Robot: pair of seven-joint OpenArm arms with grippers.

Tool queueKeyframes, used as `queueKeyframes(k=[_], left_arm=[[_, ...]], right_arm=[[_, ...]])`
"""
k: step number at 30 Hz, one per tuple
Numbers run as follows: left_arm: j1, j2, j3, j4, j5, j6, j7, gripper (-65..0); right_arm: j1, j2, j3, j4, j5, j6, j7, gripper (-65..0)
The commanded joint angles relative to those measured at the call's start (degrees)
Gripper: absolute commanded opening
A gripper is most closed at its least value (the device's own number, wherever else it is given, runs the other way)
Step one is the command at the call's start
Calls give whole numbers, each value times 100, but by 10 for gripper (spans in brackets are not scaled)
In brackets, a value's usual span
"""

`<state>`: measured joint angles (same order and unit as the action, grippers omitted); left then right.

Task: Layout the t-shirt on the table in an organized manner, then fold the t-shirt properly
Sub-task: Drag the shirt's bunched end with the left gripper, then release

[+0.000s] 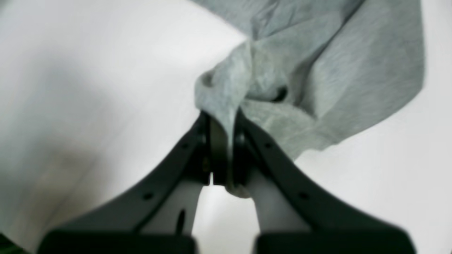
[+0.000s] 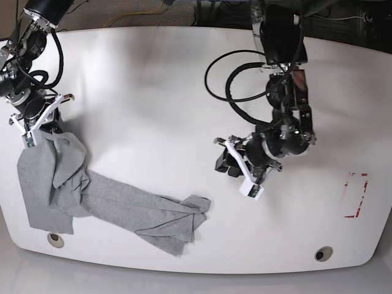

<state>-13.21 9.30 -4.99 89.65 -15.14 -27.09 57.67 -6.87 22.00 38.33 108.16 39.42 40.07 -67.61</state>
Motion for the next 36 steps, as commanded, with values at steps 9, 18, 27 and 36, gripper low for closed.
queueKeyframes(k=[9, 18, 27, 36], left_arm=[[-617, -30, 1506, -1224, 823, 1289, -1903, -446], [-1004, -30, 1831, -1400, 823, 1307, -1991, -446], [-1321, -30, 1831, -1400, 823, 1307, -1991, -446], [-1426, -30, 1831, -1400, 806, 1307, -1991, -446]], right_arm=[[-354, -156, 40, 336, 80, -7, 137, -650], [-724, -446, 40, 362, 80, -7, 137, -650], [-1576, -780, -4, 582, 106, -7, 137, -650], [-2332, -886, -373, 767, 238, -7, 137, -650]])
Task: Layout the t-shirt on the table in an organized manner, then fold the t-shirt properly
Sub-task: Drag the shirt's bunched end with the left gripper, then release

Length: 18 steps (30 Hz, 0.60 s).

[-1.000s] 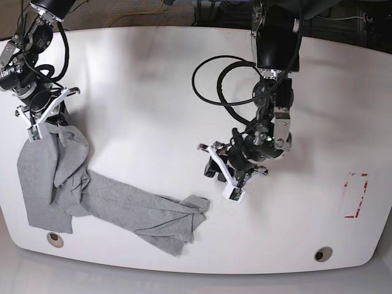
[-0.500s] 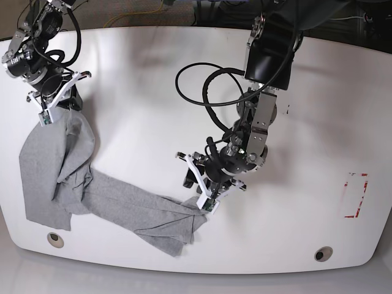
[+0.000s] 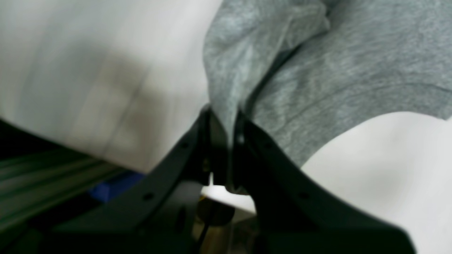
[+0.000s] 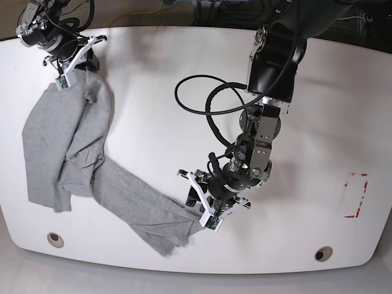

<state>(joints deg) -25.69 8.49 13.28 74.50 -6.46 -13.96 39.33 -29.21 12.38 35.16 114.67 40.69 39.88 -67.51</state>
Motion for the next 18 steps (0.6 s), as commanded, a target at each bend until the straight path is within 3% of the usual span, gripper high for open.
queueKeyframes(k=[1, 9, 14, 18], left_arm=[[-178, 51, 4, 115, -62, -7, -157, -446], [-213, 51, 4, 45, -115, -95, -219, -446], [-266, 51, 4, -281, -545, -103, -377, -444], [-407, 51, 4, -1002, -879, -77, -491, -388]], right_arm=[[-151, 76, -100, 115, 112, 12, 126, -650], [-2, 111, -118, 106, 76, 12, 126, -650], [192, 199, -109, 106, -3, 12, 126, -650], [385, 217, -109, 98, -82, 12, 118, -602]])
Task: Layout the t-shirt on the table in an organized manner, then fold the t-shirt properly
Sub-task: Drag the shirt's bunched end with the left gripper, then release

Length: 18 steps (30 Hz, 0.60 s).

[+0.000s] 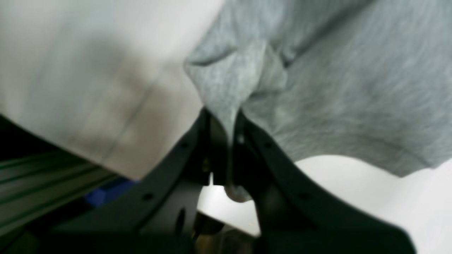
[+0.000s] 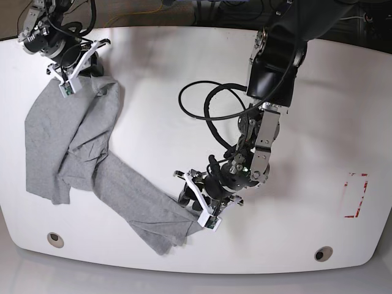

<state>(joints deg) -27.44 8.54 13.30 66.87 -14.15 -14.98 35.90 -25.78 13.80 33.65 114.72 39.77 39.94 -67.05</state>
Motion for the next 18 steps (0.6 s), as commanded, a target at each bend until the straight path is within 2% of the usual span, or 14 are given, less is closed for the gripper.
queueKeyframes(k=[1, 3, 5, 9, 12, 14, 18], left_arm=[[-284, 46, 2, -388, -154, 26, -192, -369], [-364, 46, 46, -722, -242, 26, -350, -328], [-416, 46, 213, -1012, -339, 52, -605, -292], [-443, 46, 547, -1250, -506, 342, -983, -289], [-443, 46, 767, -1241, -638, 439, -1071, -289], [-451, 46, 837, -1197, -743, 439, -1063, -290], [-425, 46, 837, -995, -840, 439, -1054, -290]], right_arm=[[59, 75, 42, 93, -8, 6, 72, -575], [121, 75, 42, 93, -16, 6, 72, -495], [182, 66, 42, 93, -16, 6, 72, -376], [235, 92, 42, 102, -16, 6, 89, -171], [402, 101, 147, 102, -25, 6, 98, -48], [525, 92, 508, 111, -34, 6, 116, 0], [789, 92, 1026, 120, -8, -201, 168, 0]])
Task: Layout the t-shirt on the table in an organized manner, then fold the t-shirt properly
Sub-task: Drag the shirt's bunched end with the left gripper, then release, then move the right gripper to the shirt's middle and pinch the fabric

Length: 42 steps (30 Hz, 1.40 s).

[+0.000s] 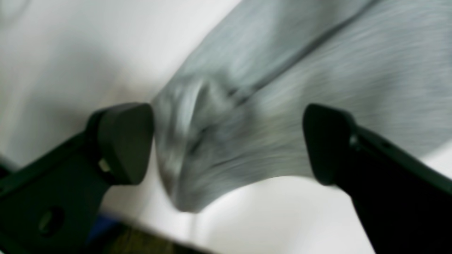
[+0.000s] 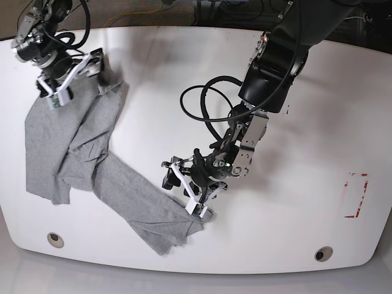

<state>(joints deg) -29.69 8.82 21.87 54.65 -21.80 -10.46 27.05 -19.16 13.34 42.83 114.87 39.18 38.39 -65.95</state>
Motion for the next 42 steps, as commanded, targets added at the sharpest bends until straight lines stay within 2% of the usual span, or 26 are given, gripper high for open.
queueKeyframes(k=[1, 5, 9, 12, 14, 17, 21, 26, 30, 37, 39, 42], left_arm=[[-191, 18, -20, 306, -75, -13, -169, -290], [-182, 18, -37, 517, -66, -13, -160, -290], [-182, -130, -46, 860, -66, -13, -37, -290], [-182, -271, -46, 1194, -66, -13, 253, -290], [-174, -429, -55, 1458, -75, -13, 464, -290], [-77, -816, -55, 2073, -75, -22, 755, -290], [108, -1308, -55, 2750, -75, -75, 1027, -290], [248, -1889, -213, 3286, -75, -453, 1194, -290], [600, -2381, -749, 3682, -75, -734, 1273, -290], [1128, -2697, -1611, 4464, -75, -1517, 1502, -290], [1251, -2768, -1831, 4649, -75, -1657, 1625, -290], [1400, -2803, -2174, 4921, -75, -1895, 1845, -290]], right_arm=[[285, 173, 126, 96, 34, -90, 59, 0], [777, 411, -6, -28, 34, -99, 59, 0], [1569, 437, -410, -581, -28, -107, 59, 0], [2078, 446, -648, -1118, -344, -90, 85, 0], [2492, 437, -815, -1548, -617, -81, 209, 0], [3081, 419, -1254, -2234, -1039, 148, 525, 0], [3687, 411, -1624, -3078, -1399, 161, 921, 0], [4303, 402, -1931, -4230, -1724, 161, 1457, 0], [4707, 402, -2230, -5118, -1953, 161, 2143, 0], [5129, 419, -2503, -6428, -2234, 161, 3277, 0], [5208, 411, -2511, -6762, -2349, 161, 3628, -27], [5393, 367, -2511, -7307, -2542, 161, 4077, -113]])
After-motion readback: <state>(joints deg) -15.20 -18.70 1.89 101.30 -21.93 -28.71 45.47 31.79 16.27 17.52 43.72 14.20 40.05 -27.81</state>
